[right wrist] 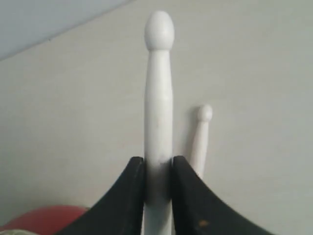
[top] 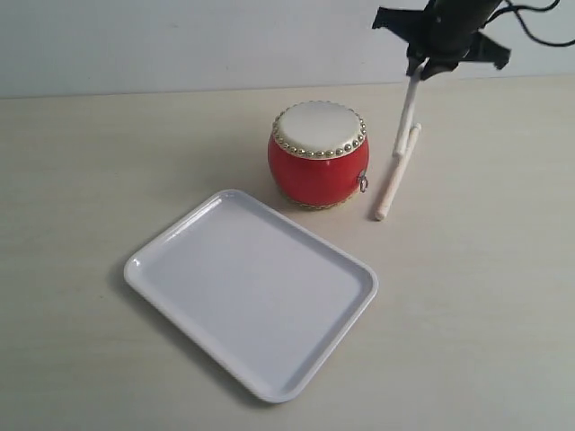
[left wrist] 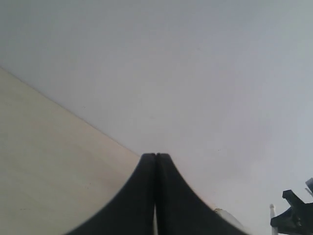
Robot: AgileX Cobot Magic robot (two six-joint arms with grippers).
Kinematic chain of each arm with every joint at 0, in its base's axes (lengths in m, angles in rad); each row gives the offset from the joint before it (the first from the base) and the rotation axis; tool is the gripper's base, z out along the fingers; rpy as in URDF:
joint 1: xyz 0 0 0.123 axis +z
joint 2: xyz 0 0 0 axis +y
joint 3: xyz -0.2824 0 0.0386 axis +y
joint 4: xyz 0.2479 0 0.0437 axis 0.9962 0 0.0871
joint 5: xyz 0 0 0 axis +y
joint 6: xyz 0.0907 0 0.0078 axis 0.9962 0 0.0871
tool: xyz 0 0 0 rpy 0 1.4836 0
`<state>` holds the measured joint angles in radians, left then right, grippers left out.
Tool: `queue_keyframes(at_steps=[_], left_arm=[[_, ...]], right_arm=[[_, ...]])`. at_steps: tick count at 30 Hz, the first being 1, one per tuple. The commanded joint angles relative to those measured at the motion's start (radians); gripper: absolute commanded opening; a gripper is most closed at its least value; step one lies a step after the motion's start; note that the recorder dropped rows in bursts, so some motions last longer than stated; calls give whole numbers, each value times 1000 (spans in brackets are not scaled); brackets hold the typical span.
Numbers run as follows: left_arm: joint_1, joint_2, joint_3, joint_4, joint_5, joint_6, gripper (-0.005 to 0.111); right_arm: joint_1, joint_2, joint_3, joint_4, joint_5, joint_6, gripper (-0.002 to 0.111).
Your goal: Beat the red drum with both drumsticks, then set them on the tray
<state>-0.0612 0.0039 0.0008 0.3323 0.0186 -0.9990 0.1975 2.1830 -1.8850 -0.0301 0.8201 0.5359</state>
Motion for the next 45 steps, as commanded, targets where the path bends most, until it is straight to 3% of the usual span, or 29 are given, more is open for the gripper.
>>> queue_keyframes(at_steps=[1,6,10,13,20,24,29,32,33,37,40,43,45], left_arm=[[-9,-4,-1,-4,0,-98,0],[-23,42,-14,-3,-63,-146,0],[-101,186,-85,0,-87,-169,0],[-205,333,-174,41,-89,-169,0],[-517,623,-364,127,-48,-167,0],[-678,740,-387,135,-81,-167,0],[-788,801,-387,216,-61,-167,0],[-816,798,-429,284,144,-139,0],[-821,798,-468,284,280,-29,0],[-816,822,-615,342,605,438,0],[-804,878,-739,443,857,534,0],[-778,965,-840,340,1133,740,0],[-744,1022,-879,148,1202,962,0]], right_arm=[[-45,-133,-6,-57,71,-64,0],[-83,-263,-6,-49,149,-243,0],[-81,-355,-6,75,176,-373,0],[-81,-429,17,228,194,-480,0],[-81,-656,285,289,96,-597,0],[-81,-789,479,561,29,-770,0],[-81,-911,712,735,-23,-930,0],[-81,-956,810,742,-39,-969,0],[-81,-965,836,744,-43,-987,0],[-81,-972,889,781,-47,-1048,0],[-81,-972,894,894,-64,-1119,0],[-81,-972,892,1024,-53,-1206,0],[-81,-972,892,1078,-45,-1234,0]])
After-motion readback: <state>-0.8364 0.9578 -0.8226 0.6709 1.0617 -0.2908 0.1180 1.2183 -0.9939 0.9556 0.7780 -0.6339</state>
